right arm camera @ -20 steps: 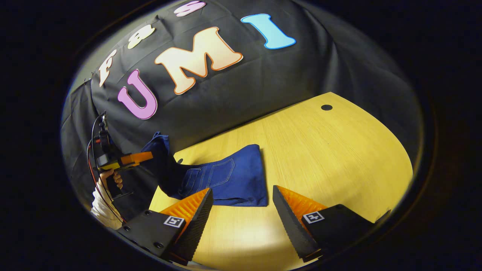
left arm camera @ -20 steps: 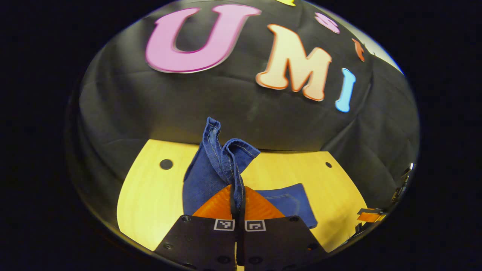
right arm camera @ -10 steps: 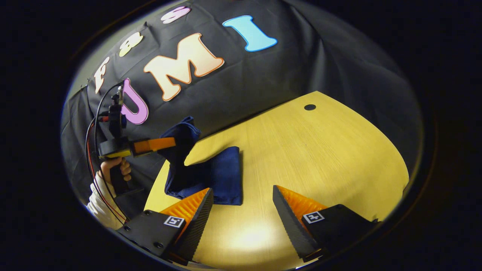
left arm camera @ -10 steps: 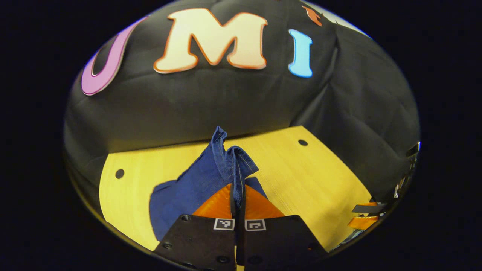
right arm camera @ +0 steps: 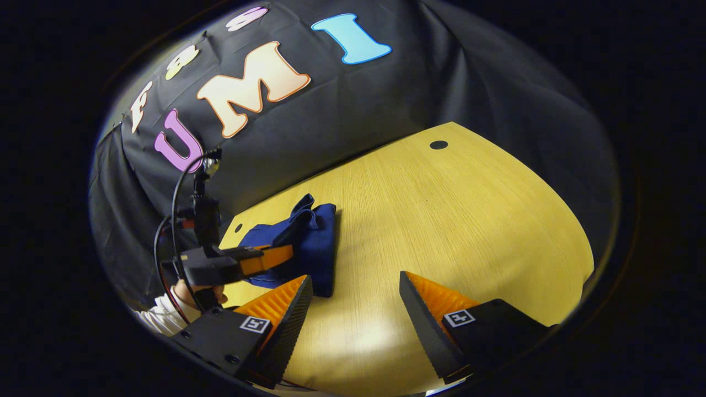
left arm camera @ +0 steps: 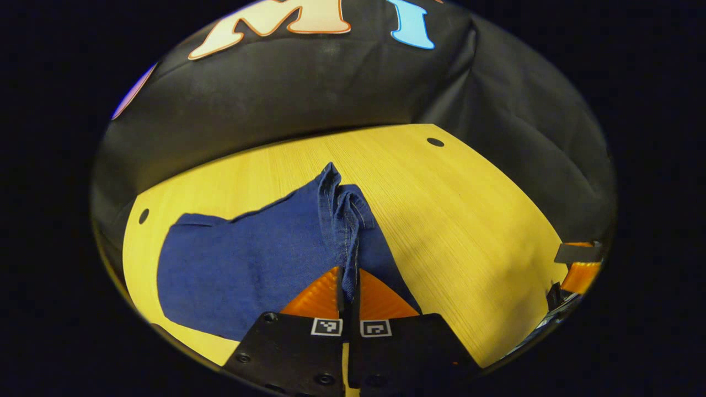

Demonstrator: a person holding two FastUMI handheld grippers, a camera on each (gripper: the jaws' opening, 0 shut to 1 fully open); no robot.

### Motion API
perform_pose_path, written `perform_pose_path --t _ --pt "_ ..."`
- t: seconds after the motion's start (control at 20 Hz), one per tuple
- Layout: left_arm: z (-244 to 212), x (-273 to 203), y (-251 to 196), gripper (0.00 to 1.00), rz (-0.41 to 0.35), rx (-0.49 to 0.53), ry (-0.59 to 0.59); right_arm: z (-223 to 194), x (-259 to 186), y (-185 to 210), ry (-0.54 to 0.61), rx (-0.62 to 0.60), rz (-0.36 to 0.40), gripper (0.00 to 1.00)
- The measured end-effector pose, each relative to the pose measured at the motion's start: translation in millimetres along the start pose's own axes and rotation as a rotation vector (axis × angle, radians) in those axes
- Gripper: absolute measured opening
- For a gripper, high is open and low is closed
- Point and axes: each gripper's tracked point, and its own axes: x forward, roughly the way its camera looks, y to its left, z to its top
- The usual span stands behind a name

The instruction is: Grasp the waist and the cuffs of the jeans and fold them to make the two legs overlap; first hold the waist and fold one-third of the jeans toward the cuffs, then hold the cuffs and fold the remaining one-third in the same direction to finish folding.

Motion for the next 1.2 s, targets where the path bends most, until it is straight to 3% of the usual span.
perform_pose_path --t 0.2,0.3,0.45,0.55,0.75,1.1,1.2 --pt "-0.7 6.5 -8.4 0.03 -0.033 -0.063 -0.033 1.5 -1.3 -1.2 0.005 -0.001 0.008 0.92" --pt "1.0 1.5 -16.2 0.36 -0.052 -0.081 -0.038 0.3 -3.3 2.1 0.004 -0.002 0.014 0.92" --pt "4.9 -22.3 -10.8 0.80 -0.004 -0.092 -0.071 -2.6 -8.7 12.6 -0.001 -0.005 0.029 0.92" --pt "15.1 -46.7 -6.6 0.81 0.029 -0.094 -0.123 -5.1 -15.6 23.2 -0.011 -0.008 0.047 0.98" --pt "20.6 -102.3 8.7 0.81 0.103 -0.129 -0.208 -7.9 -30.6 42.4 -0.041 -0.011 0.082 0.98" --pt "-15.9 -165.6 58.5 0.84 0.260 -0.285 -0.272 -20.8 -55.4 58.3 -0.075 -0.078 0.109 0.98" --pt "-30.5 -176.2 69.4 0.91 0.301 -0.311 -0.279 -28.7 -59.3 59.6 -0.068 -0.093 0.111 0.98"
